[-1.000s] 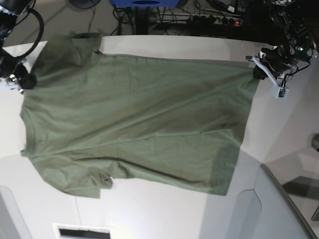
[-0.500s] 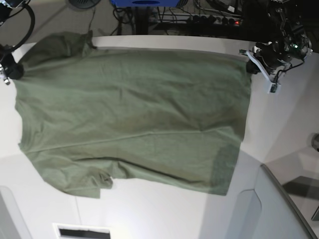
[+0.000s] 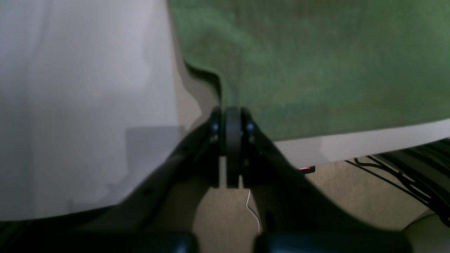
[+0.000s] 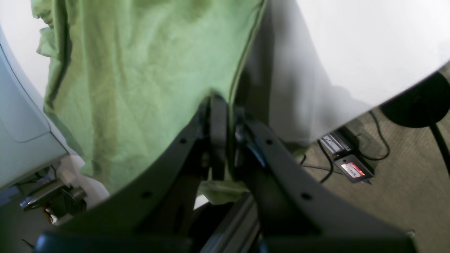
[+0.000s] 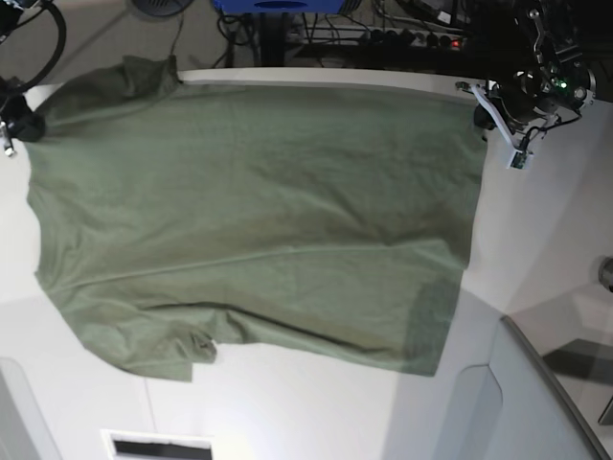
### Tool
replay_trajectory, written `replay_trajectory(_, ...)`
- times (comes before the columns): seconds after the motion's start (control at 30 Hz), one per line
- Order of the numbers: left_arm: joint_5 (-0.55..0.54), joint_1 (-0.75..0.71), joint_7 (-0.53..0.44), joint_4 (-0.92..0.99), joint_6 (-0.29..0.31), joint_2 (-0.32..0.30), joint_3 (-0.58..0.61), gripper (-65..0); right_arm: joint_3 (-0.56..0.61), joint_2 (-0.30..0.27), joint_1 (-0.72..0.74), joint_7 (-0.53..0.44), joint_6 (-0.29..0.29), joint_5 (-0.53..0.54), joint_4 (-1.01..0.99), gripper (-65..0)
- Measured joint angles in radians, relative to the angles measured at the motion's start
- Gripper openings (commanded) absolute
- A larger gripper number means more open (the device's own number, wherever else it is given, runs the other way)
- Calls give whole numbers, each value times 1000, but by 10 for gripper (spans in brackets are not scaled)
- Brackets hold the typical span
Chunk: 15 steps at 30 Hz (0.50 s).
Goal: Layout the t-shirt on the table in an organized manner, then fold the t-shirt properly
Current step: 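Lift the held edge with both grippers and pull it taut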
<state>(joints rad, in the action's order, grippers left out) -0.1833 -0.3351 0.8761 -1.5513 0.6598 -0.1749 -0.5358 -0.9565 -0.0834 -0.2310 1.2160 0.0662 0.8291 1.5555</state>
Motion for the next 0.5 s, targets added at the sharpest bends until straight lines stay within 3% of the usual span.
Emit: replay_trajectory(0.5, 0, 7, 0, 4, -1, -3, 6, -650, 1, -1, 16, 4, -26, -10, -10, -650)
